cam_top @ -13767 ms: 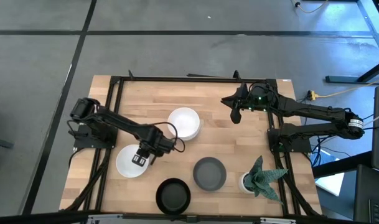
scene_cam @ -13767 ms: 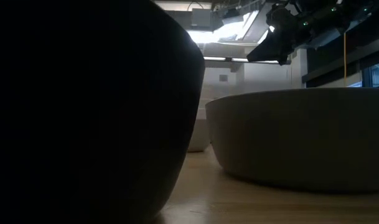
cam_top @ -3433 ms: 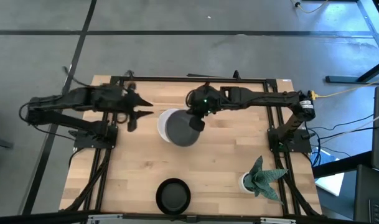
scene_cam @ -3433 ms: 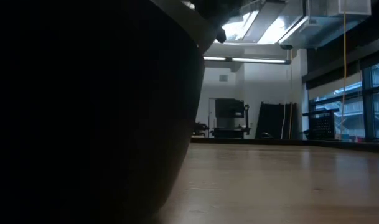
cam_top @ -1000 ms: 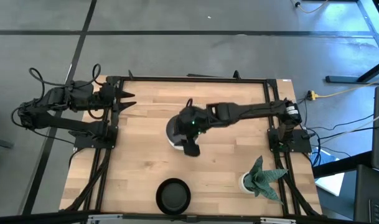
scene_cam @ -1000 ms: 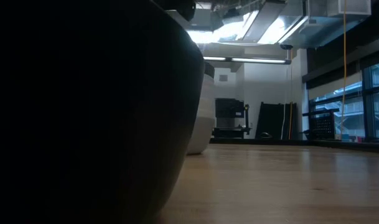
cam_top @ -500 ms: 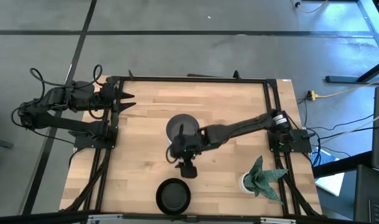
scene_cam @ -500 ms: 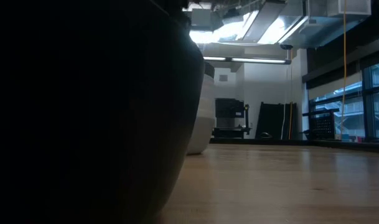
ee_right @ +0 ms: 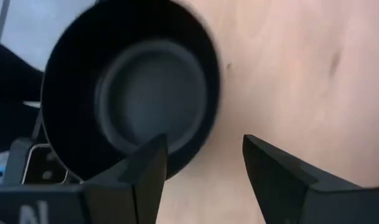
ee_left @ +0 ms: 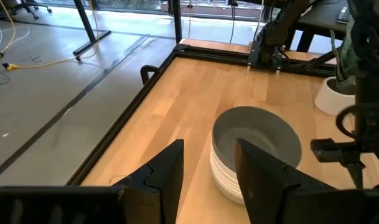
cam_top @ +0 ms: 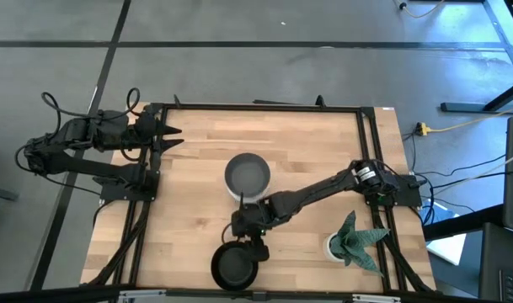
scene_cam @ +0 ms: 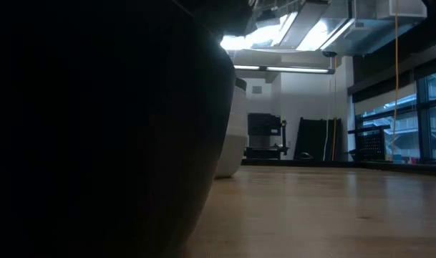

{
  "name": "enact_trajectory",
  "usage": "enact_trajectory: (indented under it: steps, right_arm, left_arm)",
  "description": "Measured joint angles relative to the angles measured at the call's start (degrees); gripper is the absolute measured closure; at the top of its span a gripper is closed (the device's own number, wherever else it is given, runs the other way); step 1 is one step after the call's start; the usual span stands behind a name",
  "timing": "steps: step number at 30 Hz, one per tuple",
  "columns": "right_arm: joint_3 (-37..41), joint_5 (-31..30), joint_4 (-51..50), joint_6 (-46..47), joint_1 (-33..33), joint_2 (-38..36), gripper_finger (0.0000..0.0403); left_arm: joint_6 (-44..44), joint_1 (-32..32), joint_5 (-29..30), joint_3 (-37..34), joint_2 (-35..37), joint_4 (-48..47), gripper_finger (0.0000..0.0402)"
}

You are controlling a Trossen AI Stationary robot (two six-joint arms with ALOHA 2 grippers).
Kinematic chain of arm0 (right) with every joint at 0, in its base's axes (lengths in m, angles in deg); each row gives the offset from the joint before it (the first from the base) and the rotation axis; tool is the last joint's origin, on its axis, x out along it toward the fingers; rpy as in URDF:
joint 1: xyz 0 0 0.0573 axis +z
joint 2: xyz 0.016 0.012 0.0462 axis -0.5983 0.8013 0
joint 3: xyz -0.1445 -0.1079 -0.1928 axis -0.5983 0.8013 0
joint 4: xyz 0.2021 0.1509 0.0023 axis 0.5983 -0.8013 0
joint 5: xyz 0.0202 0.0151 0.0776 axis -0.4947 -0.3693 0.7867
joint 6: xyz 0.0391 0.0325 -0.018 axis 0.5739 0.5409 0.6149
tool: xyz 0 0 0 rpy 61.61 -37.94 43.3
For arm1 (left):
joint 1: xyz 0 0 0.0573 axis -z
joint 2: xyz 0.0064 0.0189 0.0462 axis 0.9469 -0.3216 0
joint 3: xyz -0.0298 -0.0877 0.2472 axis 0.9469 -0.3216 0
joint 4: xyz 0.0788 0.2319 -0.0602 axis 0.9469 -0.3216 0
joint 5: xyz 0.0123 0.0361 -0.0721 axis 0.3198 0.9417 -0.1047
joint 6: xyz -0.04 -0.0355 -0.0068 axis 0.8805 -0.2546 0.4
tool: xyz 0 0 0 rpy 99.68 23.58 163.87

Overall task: Nest bowls inside each other
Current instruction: Stack the black bowl on the gray bowl

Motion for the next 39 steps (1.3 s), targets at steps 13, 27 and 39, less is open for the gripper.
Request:
enact_trajectory:
  steps: [13,27,39]
  right_arm:
    - [0.00,-2.45,1.97,5.48,2.45,2.07,0.0202]
    - [0.00,-3.34,2.06,6.86,2.66,2.20,0.0252]
    - [0.00,-2.94,1.33,7.09,2.66,2.20,0.0283]
  left_arm:
    - [1.20,0.00,0.01,0.00,0.00,-0.21,0.0266]
    - [1.18,0.02,0.01,0.00,0.00,-0.63,0.0266]
    - [1.18,0.02,0.01,0.00,0.00,-0.64,0.0266]
